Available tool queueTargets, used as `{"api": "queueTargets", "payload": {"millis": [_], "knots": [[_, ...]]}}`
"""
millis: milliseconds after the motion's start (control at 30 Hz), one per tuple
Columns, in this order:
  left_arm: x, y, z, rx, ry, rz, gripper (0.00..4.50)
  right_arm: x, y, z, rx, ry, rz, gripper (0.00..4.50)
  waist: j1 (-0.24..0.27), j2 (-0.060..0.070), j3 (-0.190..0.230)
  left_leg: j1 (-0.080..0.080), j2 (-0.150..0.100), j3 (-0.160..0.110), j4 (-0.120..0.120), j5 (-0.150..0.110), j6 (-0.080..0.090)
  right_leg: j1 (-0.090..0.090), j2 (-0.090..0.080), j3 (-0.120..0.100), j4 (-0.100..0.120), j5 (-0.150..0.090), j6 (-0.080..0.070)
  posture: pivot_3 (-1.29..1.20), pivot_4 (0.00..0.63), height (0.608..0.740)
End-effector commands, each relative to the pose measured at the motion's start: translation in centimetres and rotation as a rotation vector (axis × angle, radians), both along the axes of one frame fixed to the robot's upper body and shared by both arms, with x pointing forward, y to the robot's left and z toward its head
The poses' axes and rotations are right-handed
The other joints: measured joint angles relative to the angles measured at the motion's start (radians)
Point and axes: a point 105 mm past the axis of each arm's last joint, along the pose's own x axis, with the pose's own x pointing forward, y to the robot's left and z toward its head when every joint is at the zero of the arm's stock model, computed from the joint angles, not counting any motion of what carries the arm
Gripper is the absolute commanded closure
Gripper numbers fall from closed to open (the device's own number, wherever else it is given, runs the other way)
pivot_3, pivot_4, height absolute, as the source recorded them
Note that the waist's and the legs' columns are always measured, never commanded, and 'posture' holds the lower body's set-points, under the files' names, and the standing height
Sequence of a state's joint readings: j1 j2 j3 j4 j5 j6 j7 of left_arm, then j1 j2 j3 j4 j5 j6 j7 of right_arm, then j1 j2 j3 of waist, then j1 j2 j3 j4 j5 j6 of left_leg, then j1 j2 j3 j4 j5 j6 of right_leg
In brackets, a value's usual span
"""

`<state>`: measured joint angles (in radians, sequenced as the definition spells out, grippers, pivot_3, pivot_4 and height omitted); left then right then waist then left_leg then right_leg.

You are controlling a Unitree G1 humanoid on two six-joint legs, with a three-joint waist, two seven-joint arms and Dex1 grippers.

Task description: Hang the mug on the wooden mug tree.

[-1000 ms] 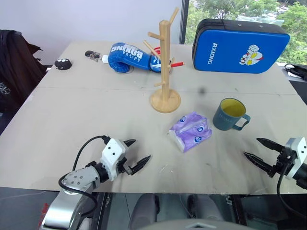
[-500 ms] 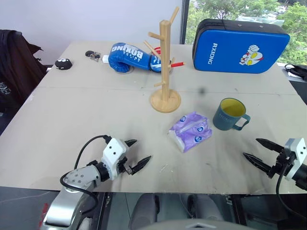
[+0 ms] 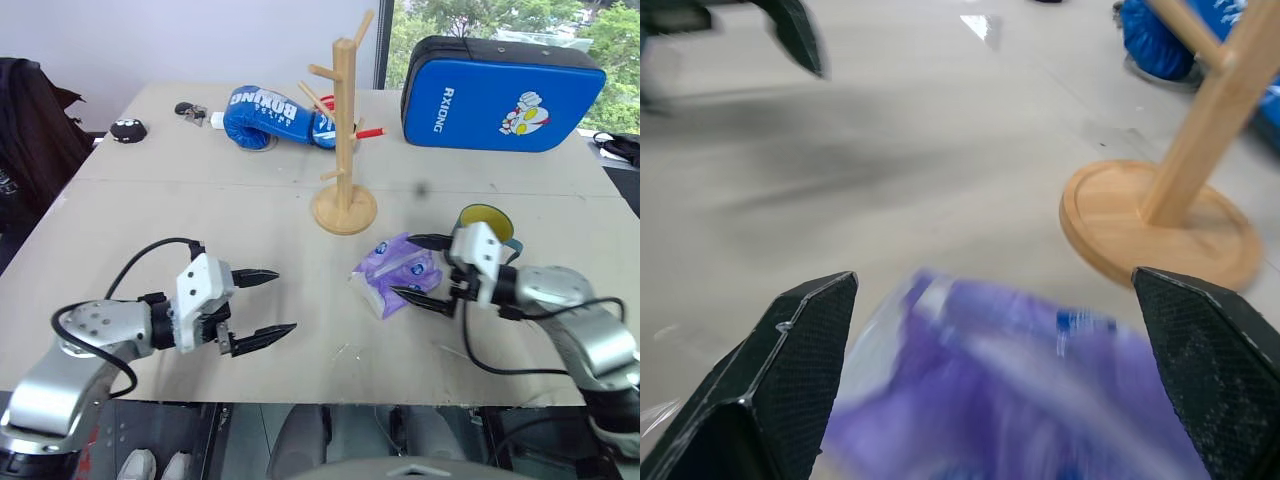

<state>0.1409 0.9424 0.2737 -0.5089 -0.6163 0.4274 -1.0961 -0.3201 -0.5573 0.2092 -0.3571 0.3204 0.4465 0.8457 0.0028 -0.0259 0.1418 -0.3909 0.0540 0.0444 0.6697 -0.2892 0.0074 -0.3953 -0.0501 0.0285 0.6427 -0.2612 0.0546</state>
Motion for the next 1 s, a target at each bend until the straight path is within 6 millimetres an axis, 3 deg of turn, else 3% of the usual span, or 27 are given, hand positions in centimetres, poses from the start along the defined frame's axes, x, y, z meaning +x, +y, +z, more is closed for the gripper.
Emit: {"api": "queueTargets", "payload": {"millis": [33, 133, 200, 300, 500, 567, 600, 733, 900, 1000], "knots": [[-0.8, 0.0, 2.5, 0.006, -0.06, -0.057, 0.0, 0.9, 0.4, -3.6, -0.189, 0.067, -0.006, 0.05, 0.0, -0.001, 0.0, -0.003, 0.0, 0.0, 0.0, 0.0, 0.0, -0.003, 0.0, -0.001, 0.0, 0.0, 0.0, 0.0, 0.15, 0.737], [-0.8, 0.1, 3.3, -0.008, -0.082, -0.051, 0.0, 1.6, 0.1, -6.9, -0.338, 0.163, -0.046, 0.05, -0.003, 0.0, 0.0, -0.009, 0.0, 0.0, 0.0, 0.0, -0.001, -0.008, 0.0, -0.001, 0.0, 0.0, 0.0, 0.0, 0.15, 0.737], [-0.8, 0.1, 3.3, -0.009, -0.08, -0.048, 0.0, 1.7, 0.4, -7.6, -0.328, 0.238, -0.07, 0.05, -0.008, -0.001, -0.001, -0.007, 0.0, 0.002, 0.0, 0.0, -0.001, -0.008, 0.0, 0.0, 0.0, 0.0, 0.0, 0.0, 0.15, 0.737], [-1.1, -0.1, 3.3, -0.015, -0.069, -0.046, 0.0, 1.5, 0.4, -8.0, -0.336, 0.313, -0.089, 0.76, -0.014, -0.003, -0.002, -0.003, 0.001, 0.0, 0.0, -0.002, 0.003, -0.004, 0.002, 0.0, 0.002, 0.0, 0.0, 0.0, 0.15, 0.737], [-1.0, -0.3, 3.1, -0.033, -0.069, -0.027, 0.0, 1.9, 0.7, -6.9, -0.27, 0.332, -0.12, 3.48, -0.011, -0.003, -0.002, 0.012, 0.001, 0.0, 0.0, -0.002, 0.004, 0.009, 0.002, 0.0, 0.002, -0.002, -0.003, 0.0, 0.15, 0.737], [-0.8, -0.2, 3.1, -0.041, -0.079, -0.01, 0.0, 1.9, 1.2, -6.3, -0.222, 0.344, -0.121, 4.18, -0.013, -0.003, -0.002, 0.012, 0.002, 0.0, 0.0, -0.002, 0.004, 0.009, 0.002, 0.0, 0.003, -0.002, -0.003, 0.0, 0.15, 0.737], [-0.7, -0.2, 3.2, -0.05, -0.079, -0.005, 0.0, 1.9, 1.5, -5.8, -0.186, 0.358, -0.12, 4.43, -0.014, -0.003, -0.003, 0.012, 0.001, 0.0, 0.001, -0.002, 0.004, 0.009, 0.002, 0.0, 0.003, -0.002, -0.003, 0.0, 0.15, 0.737], [-0.8, -0.3, 3.2, -0.076, -0.072, 0.0, 0.0, 1.4, 2.2, -2.7, -0.093, 0.3, -0.058, 4.43, -0.016, -0.004, -0.002, 0.01, 0.002, 0.001, 0.0, -0.002, 0.004, 0.008, 0.002, 0.0, 0.003, 0.0, -0.001, 0.0, 0.15, 0.737], [-0.8, -1.2, 4.4, -0.134, -0.079, -0.04, 0.0, 0.2, 1.5, 4.8, 0.119, 0.244, 0.032, 4.43, -0.013, 0.0, 0.001, 0.002, 0.001, 0.0, 0.0, -0.002, 0.003, -0.001, 0.002, 0.0, 0.004, 0.0, 0.0, 0.0, 0.15, 0.737], [-0.5, -2.6, 6.1, -0.213, -0.111, -0.069, 0.0, -0.3, -1.0, 9.0, 0.146, 0.211, 0.03, 4.43, -0.008, 0.001, 0.002, -0.003, 0.001, -0.002, 0.0, -0.002, 0.003, -0.003, 0.001, -0.001, 0.002, 0.0, 0.0, 0.0, 0.15, 0.737]]}}
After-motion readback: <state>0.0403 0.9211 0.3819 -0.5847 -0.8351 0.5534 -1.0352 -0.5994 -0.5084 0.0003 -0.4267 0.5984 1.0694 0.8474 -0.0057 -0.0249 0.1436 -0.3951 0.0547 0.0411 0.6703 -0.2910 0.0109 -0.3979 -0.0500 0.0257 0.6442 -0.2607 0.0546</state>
